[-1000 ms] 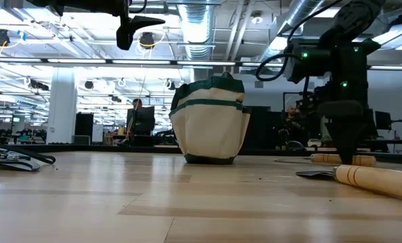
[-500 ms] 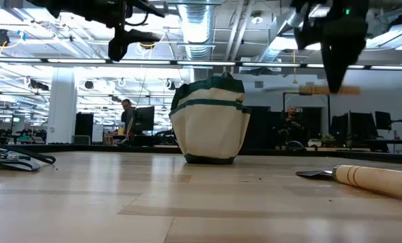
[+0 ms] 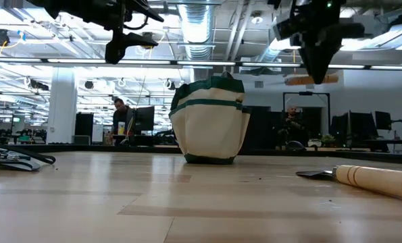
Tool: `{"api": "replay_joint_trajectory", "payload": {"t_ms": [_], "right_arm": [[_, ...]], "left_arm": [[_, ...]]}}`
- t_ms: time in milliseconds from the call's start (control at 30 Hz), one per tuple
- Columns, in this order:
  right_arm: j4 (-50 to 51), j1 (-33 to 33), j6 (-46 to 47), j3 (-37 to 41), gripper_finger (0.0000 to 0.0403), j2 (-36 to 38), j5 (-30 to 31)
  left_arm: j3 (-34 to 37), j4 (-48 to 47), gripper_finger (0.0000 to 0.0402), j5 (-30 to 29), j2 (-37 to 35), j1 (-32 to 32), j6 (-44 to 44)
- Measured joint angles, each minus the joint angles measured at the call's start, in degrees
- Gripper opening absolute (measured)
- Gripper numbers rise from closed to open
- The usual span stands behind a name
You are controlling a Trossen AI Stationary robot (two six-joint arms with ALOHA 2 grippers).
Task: Pick & Place Garden tools in Gardening bag
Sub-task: Put the brown trowel into the green gardening bag
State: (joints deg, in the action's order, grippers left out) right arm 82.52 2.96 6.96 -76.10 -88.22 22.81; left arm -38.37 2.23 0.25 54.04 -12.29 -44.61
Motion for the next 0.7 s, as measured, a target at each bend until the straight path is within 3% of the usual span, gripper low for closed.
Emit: {"api": "replay_joint_trajectory", "payload": {"t_ms": [367,567,700], "right_arm": [[0.94,2.86,-0.95,-0.12,0.0061,-0.88,1.50],[-2.64,5.38,3.70,-4.40,0.0061,5.17,1.73],[-11.30,5.71,7.09,-7.79,0.0062,10.30,1.90]], "left_arm": [[0.00,1.99,0.0230,2.98,0.00,4.18,-3.61],[-0.03,18.60,0.0230,2.58,0.00,8.84,-3.80],[-0.04,27.69,0.0230,-1.14,0.00,11.23,-0.46]]}}
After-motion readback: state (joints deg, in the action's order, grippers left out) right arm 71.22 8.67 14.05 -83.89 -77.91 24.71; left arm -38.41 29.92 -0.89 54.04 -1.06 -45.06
